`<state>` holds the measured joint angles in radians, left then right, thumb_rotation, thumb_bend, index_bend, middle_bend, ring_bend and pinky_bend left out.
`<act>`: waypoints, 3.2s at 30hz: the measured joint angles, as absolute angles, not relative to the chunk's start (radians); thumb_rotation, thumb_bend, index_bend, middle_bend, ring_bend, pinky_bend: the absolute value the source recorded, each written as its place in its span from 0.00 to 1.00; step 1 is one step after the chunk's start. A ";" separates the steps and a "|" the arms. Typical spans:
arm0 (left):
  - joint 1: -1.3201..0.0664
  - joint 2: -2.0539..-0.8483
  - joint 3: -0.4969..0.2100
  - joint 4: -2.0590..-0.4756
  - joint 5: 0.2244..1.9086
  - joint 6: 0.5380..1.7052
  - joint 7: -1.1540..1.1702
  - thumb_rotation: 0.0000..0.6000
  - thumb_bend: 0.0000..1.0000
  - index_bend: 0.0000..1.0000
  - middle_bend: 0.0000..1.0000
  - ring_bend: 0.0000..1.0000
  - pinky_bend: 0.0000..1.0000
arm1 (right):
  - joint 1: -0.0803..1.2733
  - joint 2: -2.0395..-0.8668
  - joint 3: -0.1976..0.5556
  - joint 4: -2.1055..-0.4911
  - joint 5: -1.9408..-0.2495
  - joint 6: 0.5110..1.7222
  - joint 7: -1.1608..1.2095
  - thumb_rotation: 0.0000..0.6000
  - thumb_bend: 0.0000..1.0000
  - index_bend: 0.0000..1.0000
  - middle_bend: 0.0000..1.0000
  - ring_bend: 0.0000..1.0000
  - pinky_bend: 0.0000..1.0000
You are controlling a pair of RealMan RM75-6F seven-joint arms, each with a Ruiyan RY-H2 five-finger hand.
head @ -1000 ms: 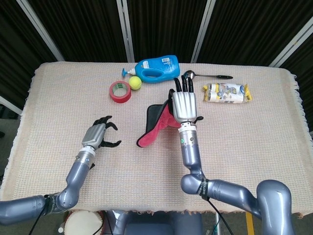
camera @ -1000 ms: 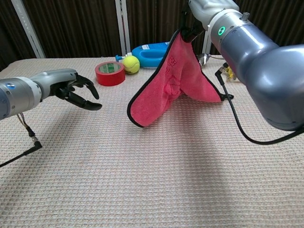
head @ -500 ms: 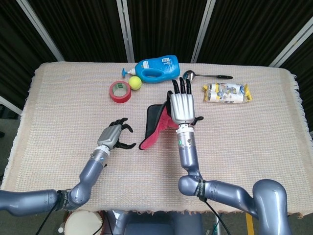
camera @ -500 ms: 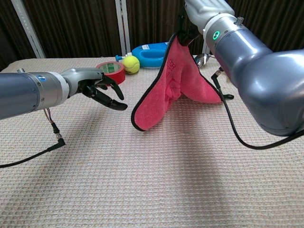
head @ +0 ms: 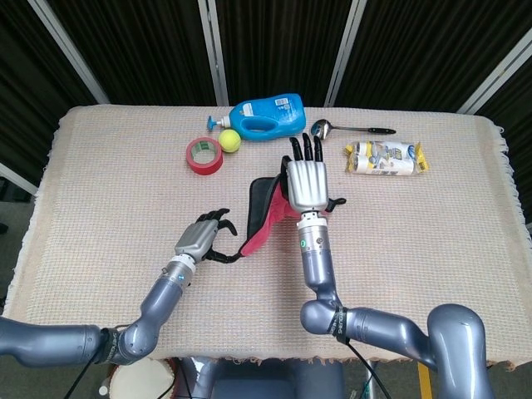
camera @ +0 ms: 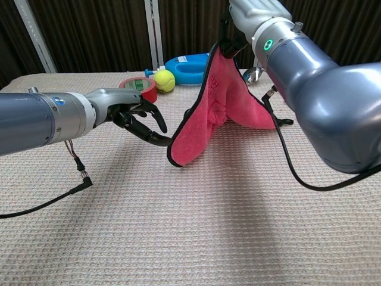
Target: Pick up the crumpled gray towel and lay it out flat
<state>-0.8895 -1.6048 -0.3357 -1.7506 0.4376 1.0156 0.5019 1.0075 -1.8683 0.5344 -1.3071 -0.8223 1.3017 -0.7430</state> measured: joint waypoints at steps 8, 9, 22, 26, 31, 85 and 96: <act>-0.916 -1.646 -0.321 -1.708 0.428 1.044 0.512 1.00 0.18 0.40 0.03 0.00 0.02 | 1.009 -1.863 0.530 -1.324 -0.824 1.309 -0.744 1.00 0.56 0.60 0.17 0.01 0.04; -0.921 -1.654 -0.320 -1.698 0.422 1.045 0.513 1.00 0.18 0.40 0.03 0.00 0.02 | 1.010 -1.861 0.530 -1.324 -0.824 1.309 -0.744 1.00 0.56 0.60 0.17 0.01 0.04; -0.952 -1.711 -0.315 -1.653 0.421 1.060 0.510 1.00 0.30 0.49 0.03 0.00 0.02 | 1.006 -1.848 0.521 -1.335 -0.824 1.315 -0.742 1.00 0.56 0.60 0.17 0.01 0.04; -0.952 -1.718 -0.313 -1.633 0.435 1.067 0.505 1.00 0.34 0.53 0.04 0.00 0.02 | 1.001 -1.843 0.517 -1.345 -0.827 1.320 -0.739 1.00 0.56 0.60 0.17 0.01 0.04; -0.950 -1.721 -0.309 -1.616 0.440 1.065 0.500 1.00 0.36 0.56 0.04 0.00 0.02 | 0.996 -1.837 0.514 -1.355 -0.827 1.326 -0.739 1.00 0.56 0.60 0.17 0.01 0.04; -1.124 -1.539 -0.451 -1.385 0.590 0.959 0.564 1.00 0.45 0.60 0.04 0.00 0.02 | 0.910 -1.609 0.536 -1.433 -0.787 1.247 -0.643 1.00 0.56 0.60 0.18 0.01 0.04; -1.204 -1.543 -0.481 -1.303 0.549 0.927 0.584 1.00 0.45 0.60 0.04 0.00 0.02 | 0.948 -1.588 0.569 -1.330 -0.749 1.180 -0.600 1.00 0.56 0.60 0.18 0.01 0.04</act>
